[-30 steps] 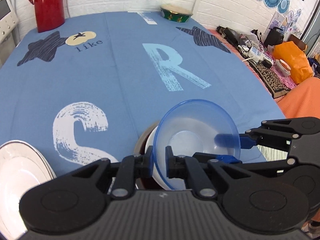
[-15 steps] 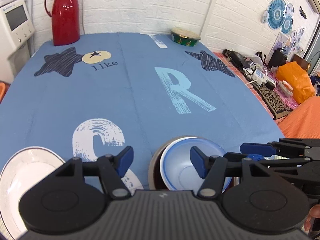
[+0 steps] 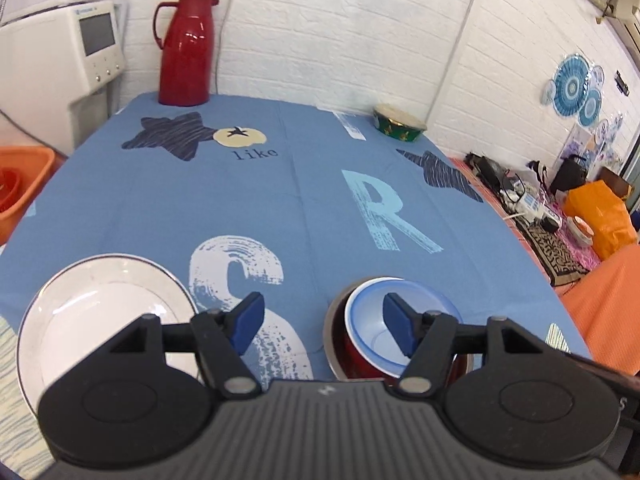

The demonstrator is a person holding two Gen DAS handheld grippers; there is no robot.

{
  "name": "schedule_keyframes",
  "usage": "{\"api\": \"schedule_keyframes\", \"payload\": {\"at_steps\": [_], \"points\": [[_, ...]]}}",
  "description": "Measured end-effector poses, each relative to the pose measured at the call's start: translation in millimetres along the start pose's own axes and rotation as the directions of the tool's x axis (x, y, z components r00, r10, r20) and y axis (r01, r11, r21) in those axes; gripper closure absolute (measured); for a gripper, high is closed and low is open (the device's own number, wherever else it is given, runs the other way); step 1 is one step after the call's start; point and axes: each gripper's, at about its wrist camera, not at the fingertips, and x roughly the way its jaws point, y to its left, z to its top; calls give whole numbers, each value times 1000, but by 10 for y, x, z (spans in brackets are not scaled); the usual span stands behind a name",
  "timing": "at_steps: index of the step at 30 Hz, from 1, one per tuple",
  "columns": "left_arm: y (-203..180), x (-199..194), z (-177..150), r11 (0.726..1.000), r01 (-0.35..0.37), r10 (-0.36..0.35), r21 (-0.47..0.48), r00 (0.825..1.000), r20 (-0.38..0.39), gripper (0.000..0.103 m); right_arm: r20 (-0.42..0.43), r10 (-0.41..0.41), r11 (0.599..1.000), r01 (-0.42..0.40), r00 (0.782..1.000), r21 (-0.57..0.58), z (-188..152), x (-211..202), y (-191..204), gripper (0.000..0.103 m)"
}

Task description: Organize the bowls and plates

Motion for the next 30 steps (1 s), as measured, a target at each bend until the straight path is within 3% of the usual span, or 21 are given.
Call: {"api": "schedule_keyframes", "payload": {"at_steps": [6, 13, 17, 27, 30], "points": [[-33, -280, -307, 999, -51, 50, 9, 997, 64, 36, 116, -21, 1000, 18, 993, 23, -388, -277, 189, 75], [-59, -762, -824, 993, -117, 112, 22, 982, 149, 35, 178, -146, 988, 134, 973, 73, -732, -605, 272, 72], [-132, -1015, -1099, 991, -130, 121, 41, 976, 183, 35, 253, -127, 989, 101, 959, 111, -997, -864, 266, 71], [-402, -1624, -1576, 985, -136, 106, 105, 961, 255, 33, 246, -109, 977, 58, 963, 205, -1401, -1268, 113, 69], [-465, -1681, -1635, 983, -132, 92, 131, 958, 272, 33, 256, -114, 984, 72, 960, 165, -1396, -1298, 174, 69]]}}
